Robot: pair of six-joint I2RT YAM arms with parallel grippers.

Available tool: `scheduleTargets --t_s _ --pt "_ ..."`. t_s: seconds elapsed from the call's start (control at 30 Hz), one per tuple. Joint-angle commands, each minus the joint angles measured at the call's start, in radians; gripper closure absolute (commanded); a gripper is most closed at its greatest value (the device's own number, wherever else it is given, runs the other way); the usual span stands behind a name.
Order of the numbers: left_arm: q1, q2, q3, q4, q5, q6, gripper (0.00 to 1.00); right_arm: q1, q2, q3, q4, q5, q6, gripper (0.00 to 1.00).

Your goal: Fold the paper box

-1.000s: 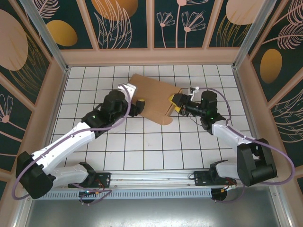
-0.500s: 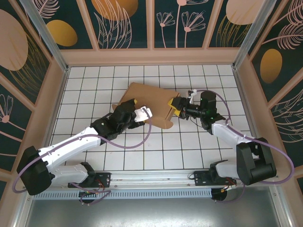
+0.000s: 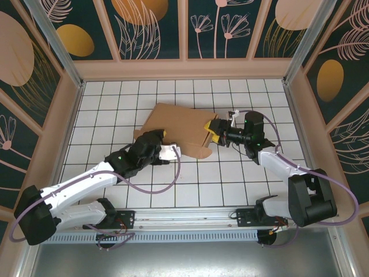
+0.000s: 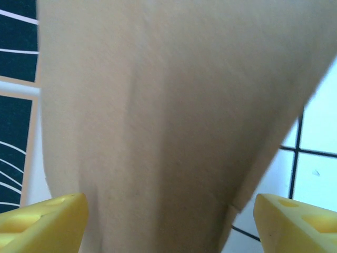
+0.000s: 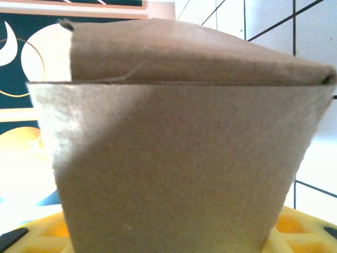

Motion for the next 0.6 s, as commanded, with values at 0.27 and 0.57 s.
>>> scheduleTargets --t_s 0.27,0.57 --pt "-0.022 -0.044 -0.169 0.458 -0.264 0.203 0.24 0.001 -0.068 -0.011 0.152 -0.064 0.12 0.47" --pt "-0.083 0.048 -0.271 0.81 -0.335 0.481 0.31 0.012 -0.049 -0.084 0.381 -0.097 0.29 0.47"
